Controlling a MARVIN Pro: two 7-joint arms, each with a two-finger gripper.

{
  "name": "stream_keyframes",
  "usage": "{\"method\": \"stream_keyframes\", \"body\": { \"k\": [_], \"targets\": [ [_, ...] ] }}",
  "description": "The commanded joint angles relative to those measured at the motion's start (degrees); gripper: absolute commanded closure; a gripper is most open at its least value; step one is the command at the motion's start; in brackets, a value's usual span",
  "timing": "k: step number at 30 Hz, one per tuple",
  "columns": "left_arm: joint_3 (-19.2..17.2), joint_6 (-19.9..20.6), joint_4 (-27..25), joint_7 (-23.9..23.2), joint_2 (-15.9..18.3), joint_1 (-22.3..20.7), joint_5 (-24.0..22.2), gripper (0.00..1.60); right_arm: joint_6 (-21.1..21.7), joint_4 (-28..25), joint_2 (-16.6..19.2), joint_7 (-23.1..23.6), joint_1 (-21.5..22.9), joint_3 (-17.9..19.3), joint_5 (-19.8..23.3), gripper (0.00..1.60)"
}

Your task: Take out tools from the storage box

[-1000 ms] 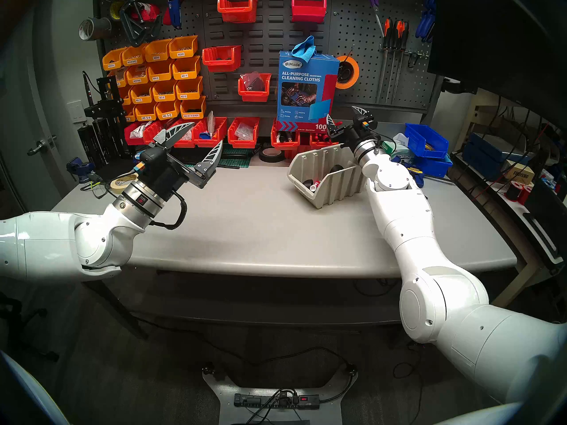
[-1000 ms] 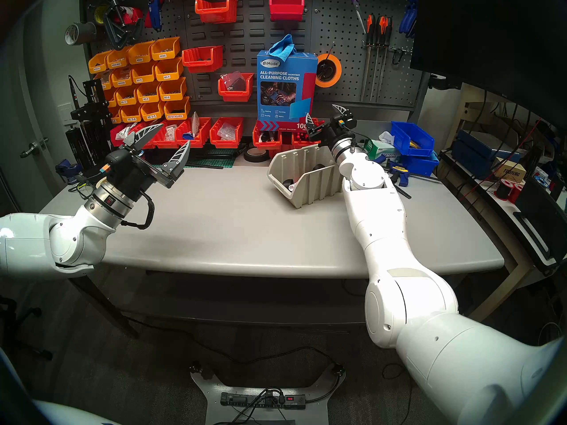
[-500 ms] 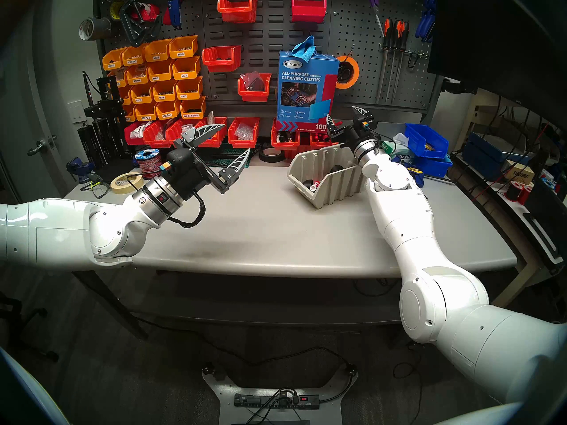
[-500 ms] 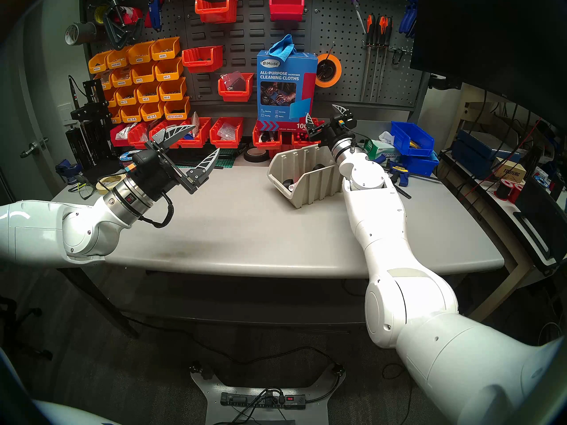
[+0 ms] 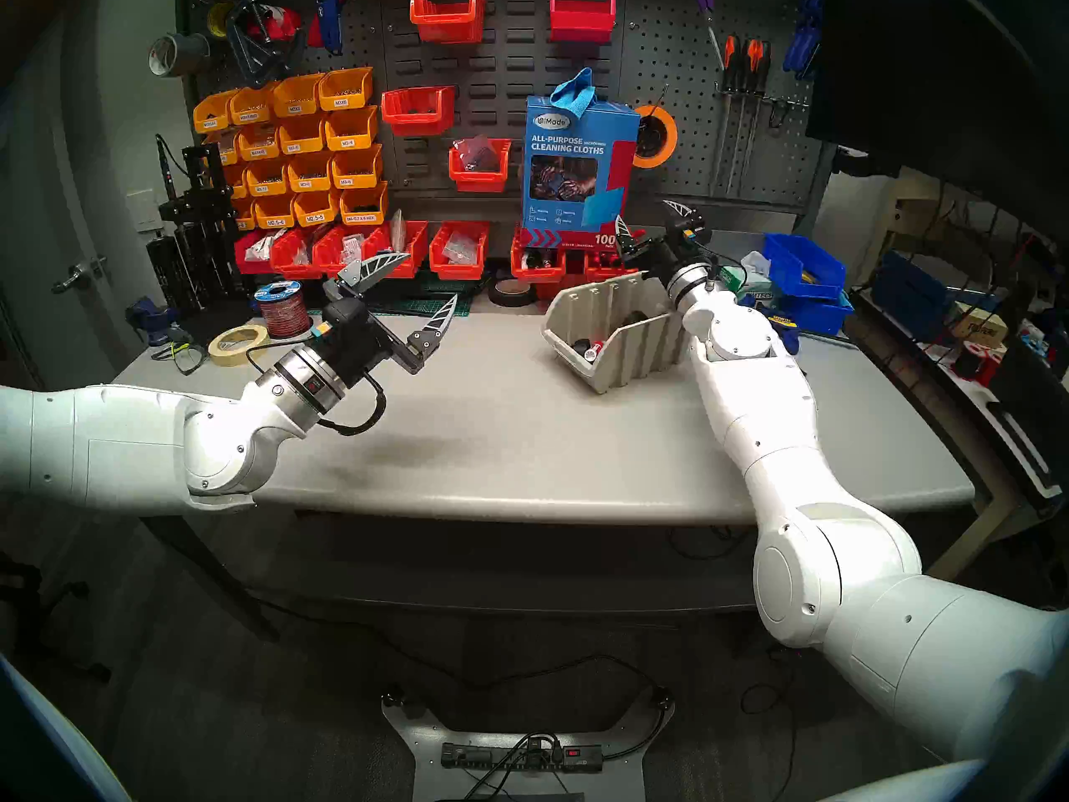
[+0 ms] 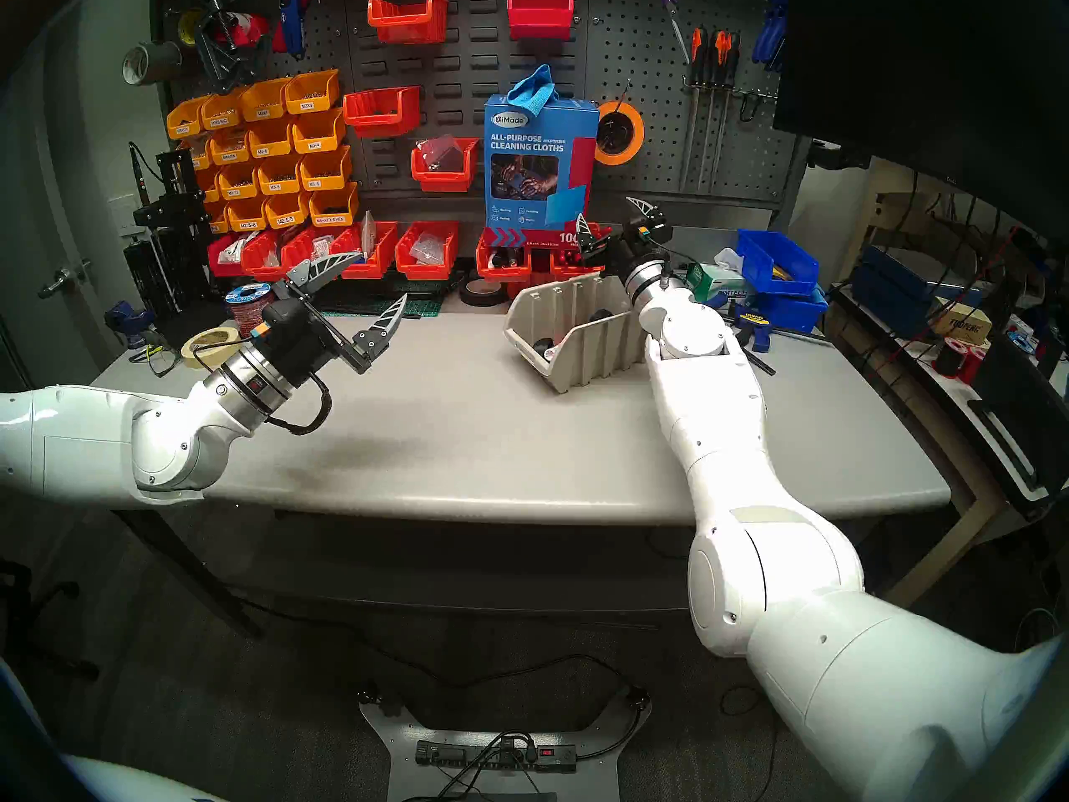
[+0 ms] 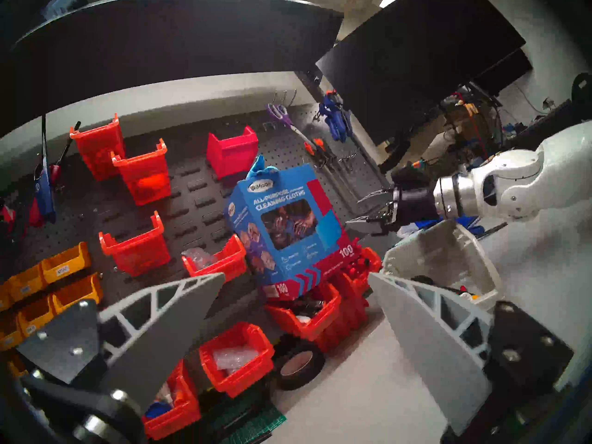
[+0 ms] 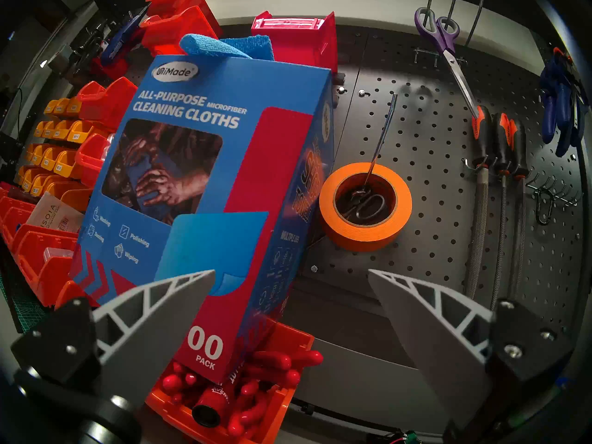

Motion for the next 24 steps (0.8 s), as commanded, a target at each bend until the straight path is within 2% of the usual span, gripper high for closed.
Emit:
{"method": "stream_keyframes", "body": {
  "k": [1,7,11,12,13,20,24],
  "targets": [
    [-2.3,-1.0,3.7,4.3,-6.5,4.9,1.0,0.00,-0.1,-0.8,0.0,0.0,0.8,0.0,0.0,0.00],
    [-4.7,-0.8,9.7,2.4,-10.5,8.6,2.0,0.00,-0.1,-0.8,0.0,0.0,0.8,0.0,0.0,0.00],
    [-5.4,-1.2,14.2,2.0,-13.6,10.4,0.1,0.00,-0.1,-0.8,0.0,0.0,0.8,0.0,0.0,0.00],
    [-5.7,-0.9,14.3,1.2,-13.5,10.5,-0.6,0.00,-0.1,-0.8,0.0,0.0,0.8,0.0,0.0,0.00],
    [-5.1,-2.2,16.4,1.3,-15.1,10.6,-1.2,0.00,-0.1,-0.8,0.0,0.0,0.8,0.0,0.0,0.00],
    [-4.1,-4.7,23.3,-4.9,-18.3,11.2,-1.7,0.00,-0.1,-0.8,0.0,0.0,0.8,0.0,0.0,0.00],
    [-4.6,-5.7,27.1,-9.2,-19.7,12.4,-4.8,0.00,-0.1,-0.8,0.0,0.0,0.8,0.0,0.0,0.00]
  ]
}}
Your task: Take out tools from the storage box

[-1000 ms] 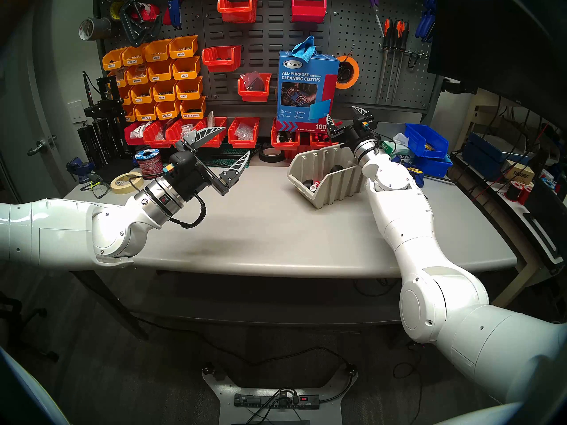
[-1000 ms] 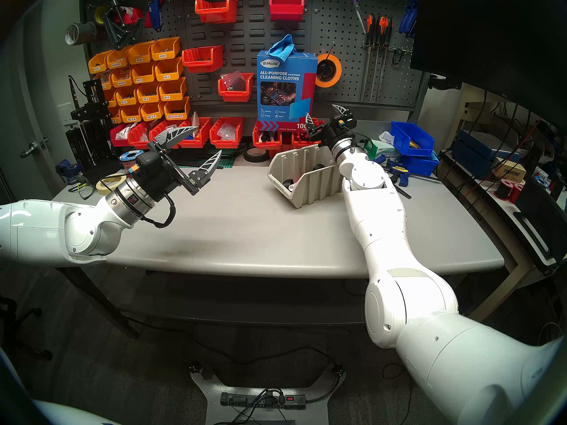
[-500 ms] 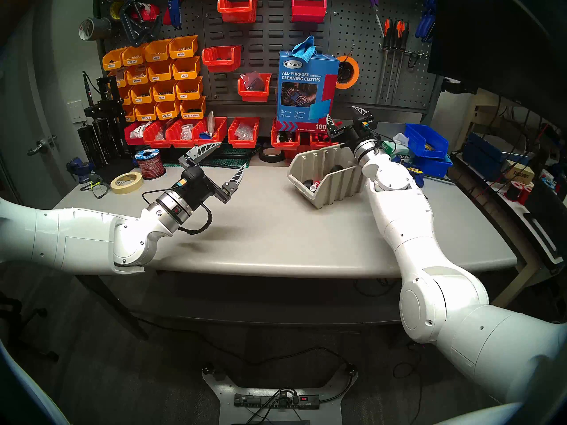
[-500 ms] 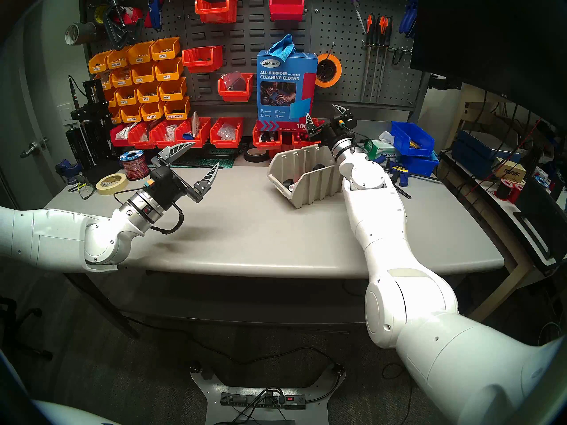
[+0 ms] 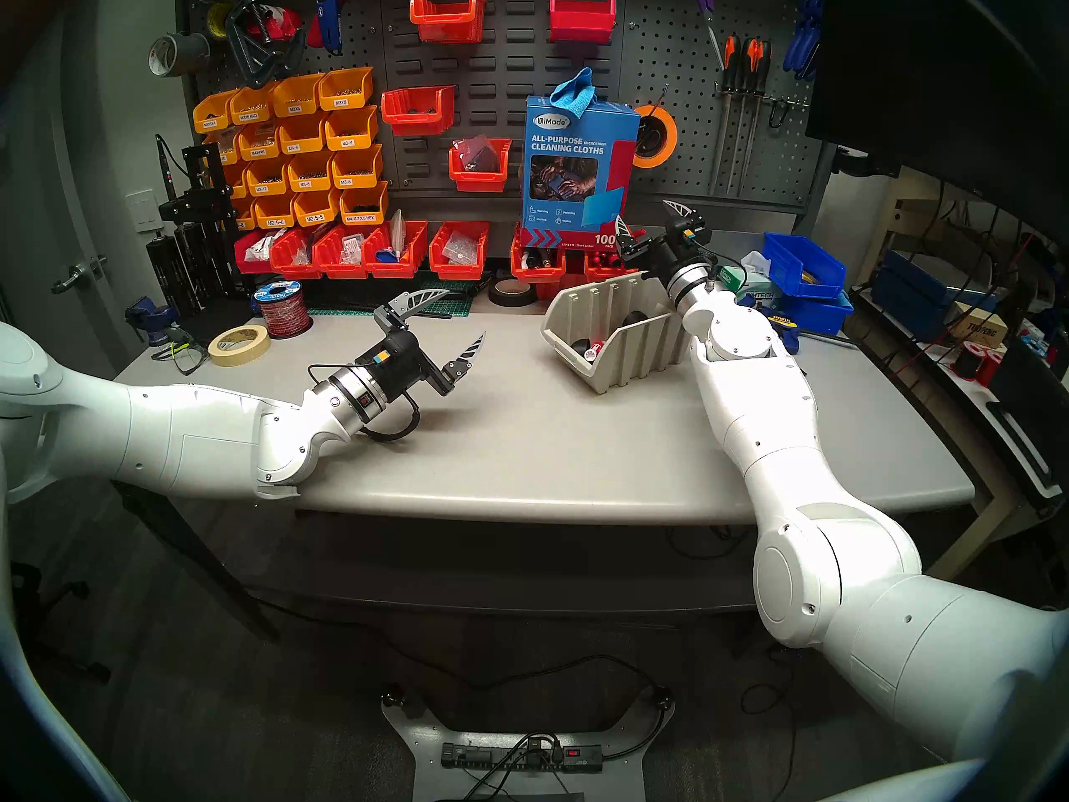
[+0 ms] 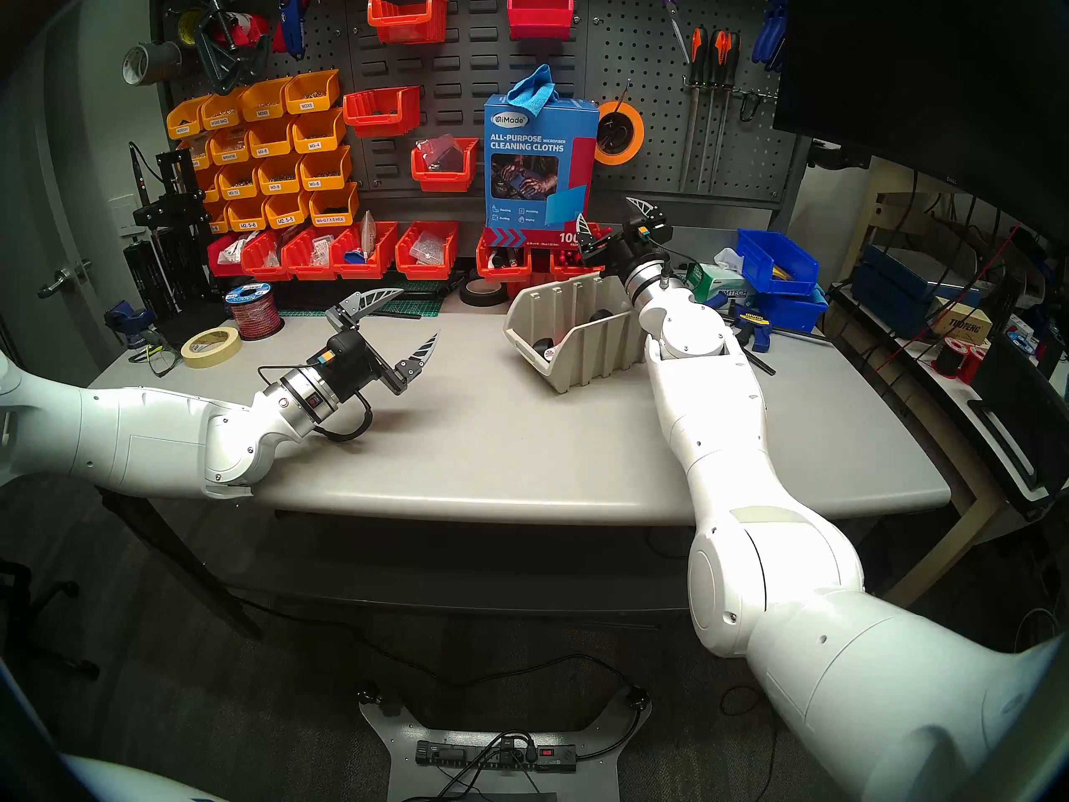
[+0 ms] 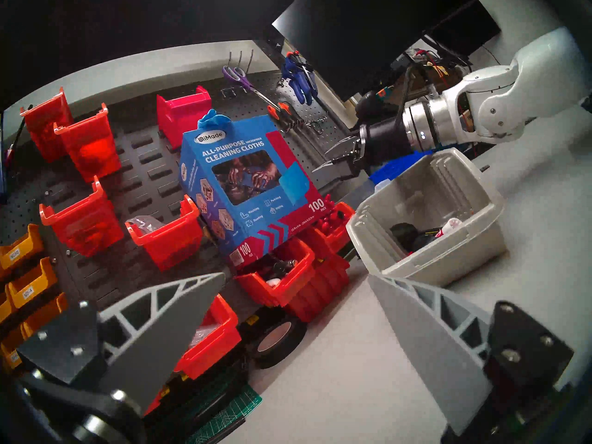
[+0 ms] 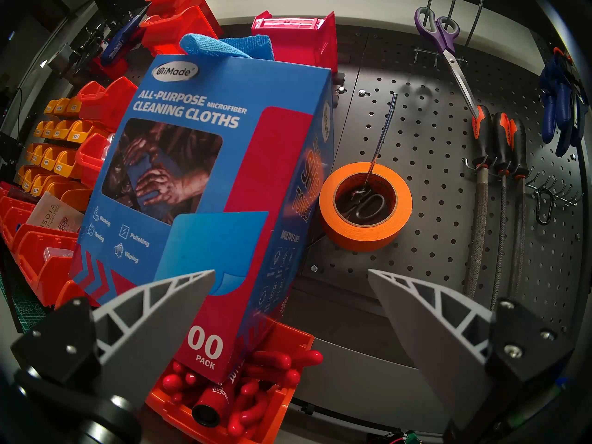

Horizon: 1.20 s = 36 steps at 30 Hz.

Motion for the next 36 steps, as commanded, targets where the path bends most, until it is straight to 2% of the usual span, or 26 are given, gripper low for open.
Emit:
{"method": "stream_keyframes", "body": {
  "k": [1,10,24,31,32,34,36],
  "targets": [
    [-1.6,-2.1,6.9,-6.5,-4.2,1.2,-4.5,0.00,-0.1,-0.8,0.0,0.0,0.8,0.0,0.0,0.00],
    [-4.7,-2.1,9.6,-17.0,-4.5,1.1,-12.1,0.00,-0.2,-0.7,0.0,0.0,0.8,0.0,0.0,0.00],
    [-7.9,-2.1,10.1,-33.3,-6.9,0.2,-26.3,0.00,-0.2,-0.6,0.0,0.0,0.8,0.0,0.0,0.00],
    [-9.7,-2.1,10.1,-38.8,-8.2,0.3,-32.4,0.00,-0.2,-0.6,0.0,0.0,0.8,0.0,0.0,0.00],
    [-10.4,-1.8,10.2,-40.5,-8.7,0.6,-34.9,0.00,-0.2,-0.6,0.0,0.0,0.8,0.0,0.0,0.00],
    [-10.7,-1.5,10.4,-41.2,-8.9,0.7,-35.9,0.00,-0.2,-0.6,0.0,0.0,0.8,0.0,0.0,0.00],
    [-11.6,-0.1,10.8,-43.2,-9.7,1.1,-39.4,0.00,-0.2,-0.6,0.0,0.0,0.8,0.0,0.0,0.00]
  ]
}}
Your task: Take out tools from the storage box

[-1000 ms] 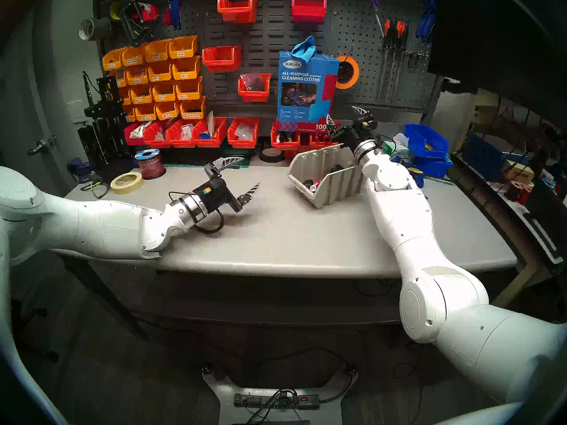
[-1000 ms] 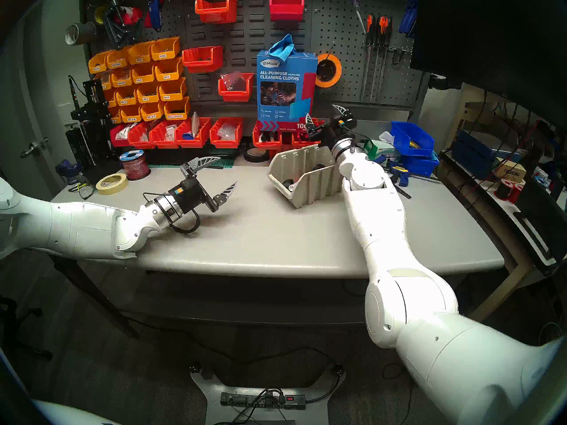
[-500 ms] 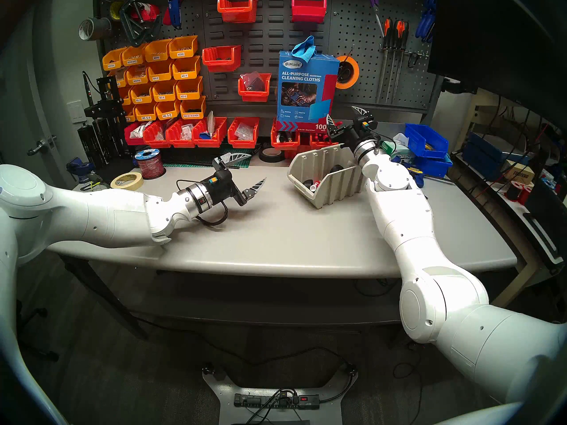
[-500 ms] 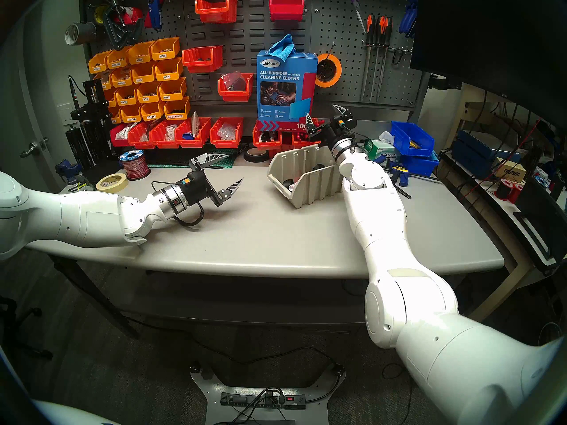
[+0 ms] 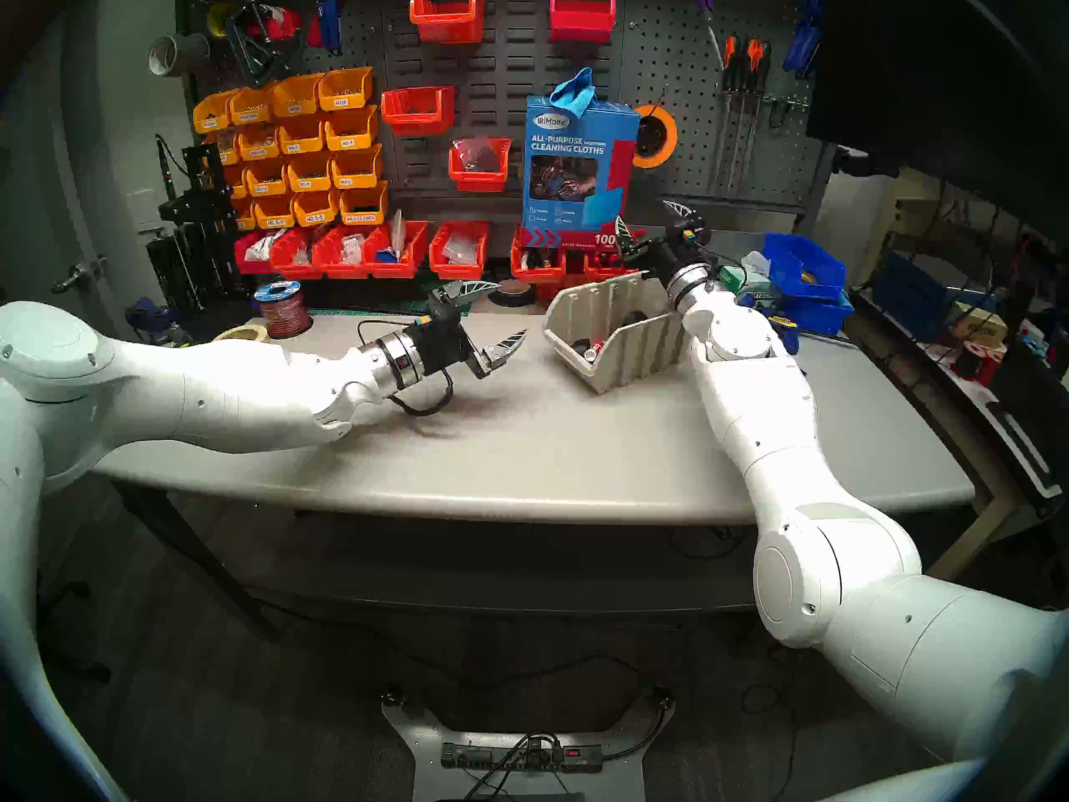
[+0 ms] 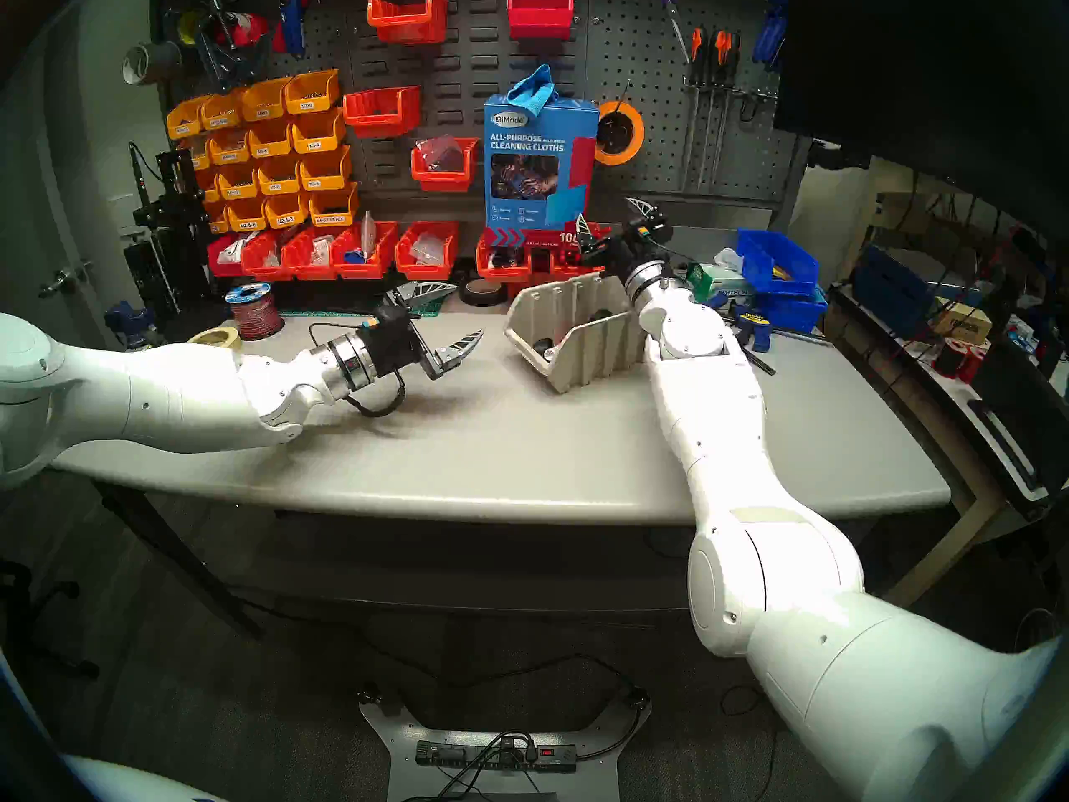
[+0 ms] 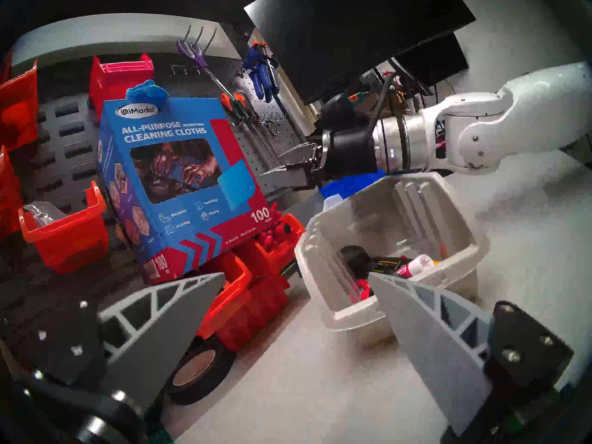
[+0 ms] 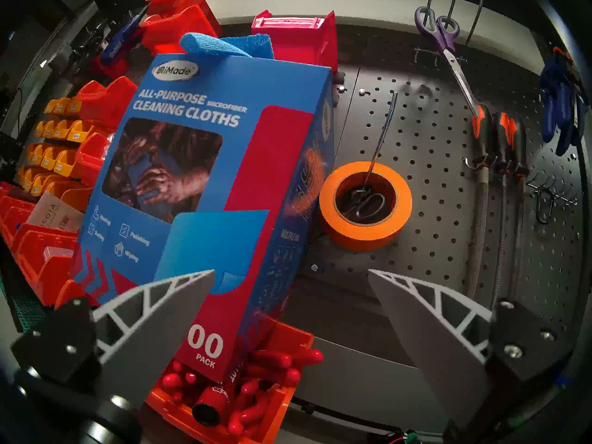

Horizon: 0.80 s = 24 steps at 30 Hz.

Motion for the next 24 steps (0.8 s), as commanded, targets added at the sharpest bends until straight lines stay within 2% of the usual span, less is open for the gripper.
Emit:
{"method": "stream_keyframes", "body": {
  "k": [1,2,4,8,16,24],
  "targets": [
    [-2.9,1.9,0.7,-4.3,-2.3,-0.6,-7.6,0.00,-0.2,-0.7,0.0,0.0,0.8,0.0,0.0,0.00],
    [-2.9,1.9,0.7,-4.3,-2.3,-0.6,-7.6,0.00,-0.2,-0.7,0.0,0.0,0.8,0.0,0.0,0.00],
    [-4.0,3.6,1.3,-6.4,-3.3,0.0,-11.3,0.00,-0.2,-0.6,0.0,0.0,0.8,0.0,0.0,0.00],
    [-4.9,5.7,1.8,-8.6,-4.1,0.5,-14.4,0.00,-0.2,-0.6,0.0,0.0,0.8,0.0,0.0,0.00],
    [-8.0,12.2,3.6,-15.1,-6.8,2.0,-23.1,0.00,-0.2,-0.6,0.0,0.0,0.9,0.0,0.0,0.00],
    [-11.2,19.9,7.4,-23.9,-10.0,3.9,-30.7,0.00,-0.2,-0.6,0.0,0.0,0.9,0.0,0.0,0.00]
  ]
}}
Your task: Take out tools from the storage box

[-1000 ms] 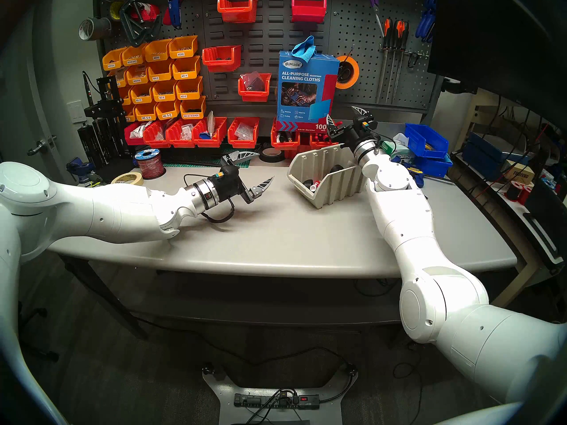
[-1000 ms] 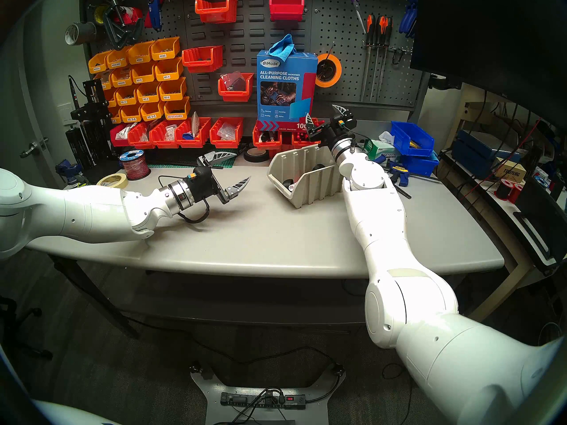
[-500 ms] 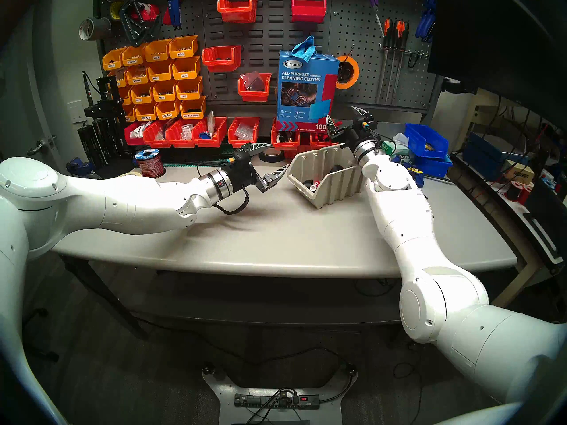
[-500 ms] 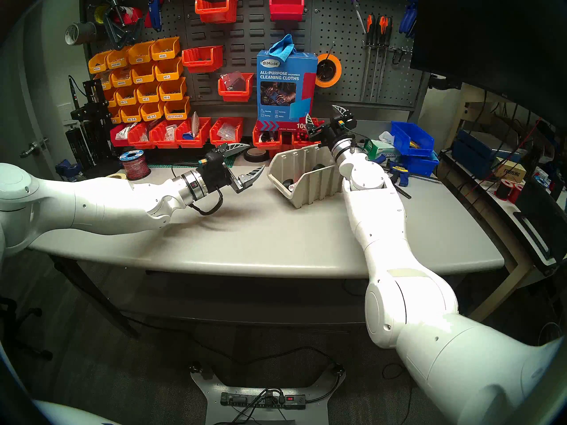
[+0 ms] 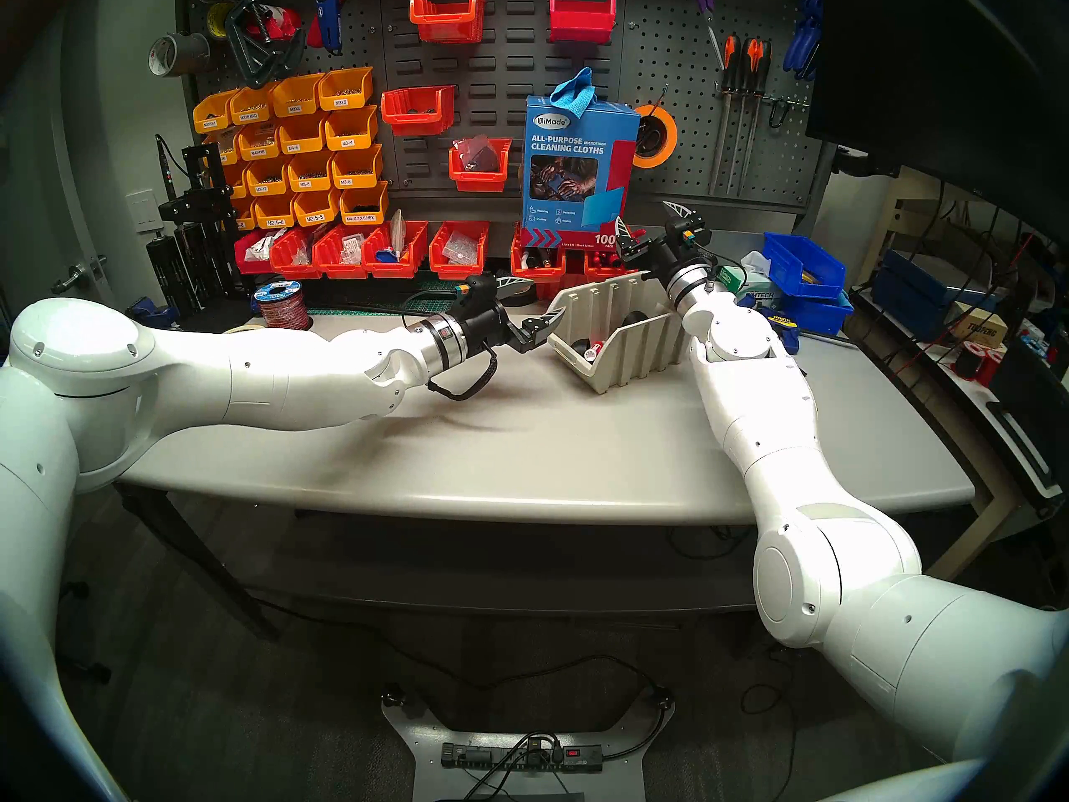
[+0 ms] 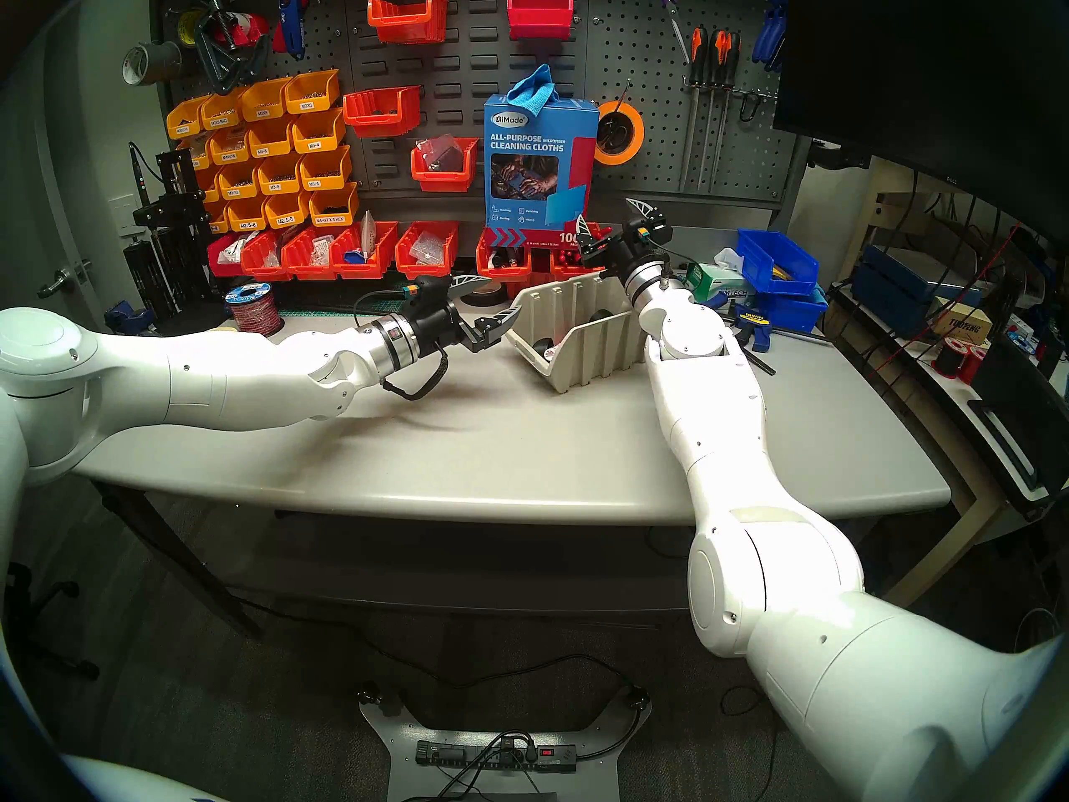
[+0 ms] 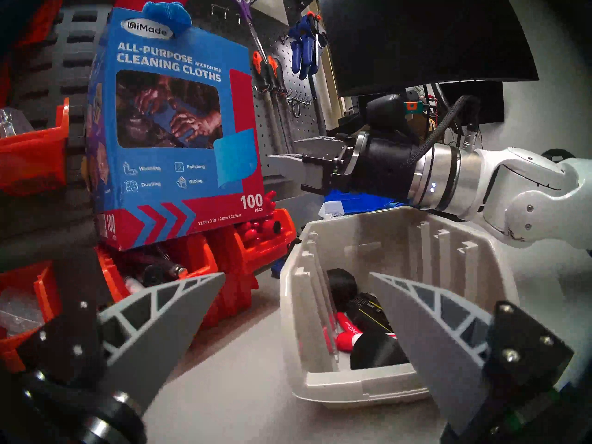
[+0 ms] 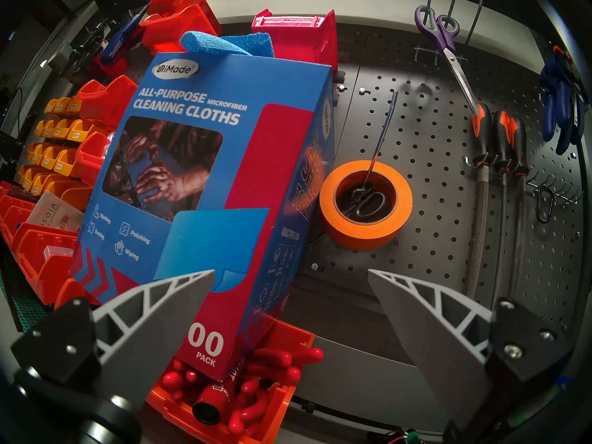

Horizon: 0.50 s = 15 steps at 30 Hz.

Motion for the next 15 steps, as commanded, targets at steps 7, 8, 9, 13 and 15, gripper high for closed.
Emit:
{"method": "stream_keyframes", "body": {
  "k": [7,8,9,13,15],
  "targets": [
    [-5.8,10.9,8.5,-13.7,-6.2,2.9,-10.6,0.00,-0.2,-0.8,0.0,0.0,0.9,0.0,0.0,0.00],
    [-6.0,11.5,9.2,-13.7,-6.7,3.1,-10.9,0.00,-0.2,-0.8,0.0,0.0,0.9,0.0,0.0,0.00],
    [-6.6,12.6,10.7,-15.6,-7.2,3.6,-11.7,0.00,-0.2,-0.8,0.0,0.0,0.9,0.0,0.0,0.00],
    [-7.8,15.4,15.7,-20.1,-9.1,4.8,-13.7,0.00,-0.2,-0.8,0.0,0.0,0.9,0.0,0.0,0.00],
    [-8.4,17.1,17.9,-22.0,-9.9,5.5,-14.7,0.00,-0.2,-0.8,0.0,0.0,0.9,0.0,0.0,0.00]
  ]
}}
